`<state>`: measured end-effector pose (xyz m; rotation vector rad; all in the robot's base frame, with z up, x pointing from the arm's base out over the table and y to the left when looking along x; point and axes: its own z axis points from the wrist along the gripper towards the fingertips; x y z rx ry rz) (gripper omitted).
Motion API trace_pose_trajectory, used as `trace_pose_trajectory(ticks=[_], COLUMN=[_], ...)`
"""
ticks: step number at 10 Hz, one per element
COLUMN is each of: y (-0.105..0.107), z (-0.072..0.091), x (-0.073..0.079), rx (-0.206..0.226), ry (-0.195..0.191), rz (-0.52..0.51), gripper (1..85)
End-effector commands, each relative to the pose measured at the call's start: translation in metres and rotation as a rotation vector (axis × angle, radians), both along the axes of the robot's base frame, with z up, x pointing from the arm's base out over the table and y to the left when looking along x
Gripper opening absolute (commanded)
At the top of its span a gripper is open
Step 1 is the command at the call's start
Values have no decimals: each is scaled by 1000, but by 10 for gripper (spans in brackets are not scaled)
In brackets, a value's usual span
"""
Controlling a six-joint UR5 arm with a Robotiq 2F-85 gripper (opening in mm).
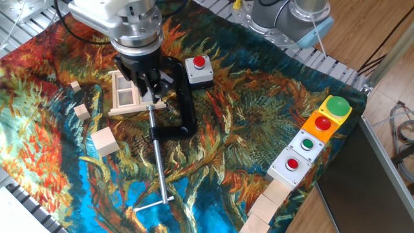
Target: Close a sliding window
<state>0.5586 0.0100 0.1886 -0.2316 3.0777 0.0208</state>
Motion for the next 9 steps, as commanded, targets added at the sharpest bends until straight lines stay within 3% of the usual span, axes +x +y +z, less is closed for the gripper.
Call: trace_pose_trajectory(ticks=[1, 2, 4, 7, 8, 9], y=[3, 4, -11, -8, -13, -23], z=[2, 2, 3, 5, 8, 7], x=[9, 10, 7, -2, -14, -19], rx=[9, 12, -39, 21, 25, -1], ry=[-34, -40, -40, -78, -61, -52], rz=[68, 90, 214, 267, 254, 268], gripper=[13, 13, 13, 13, 17, 13])
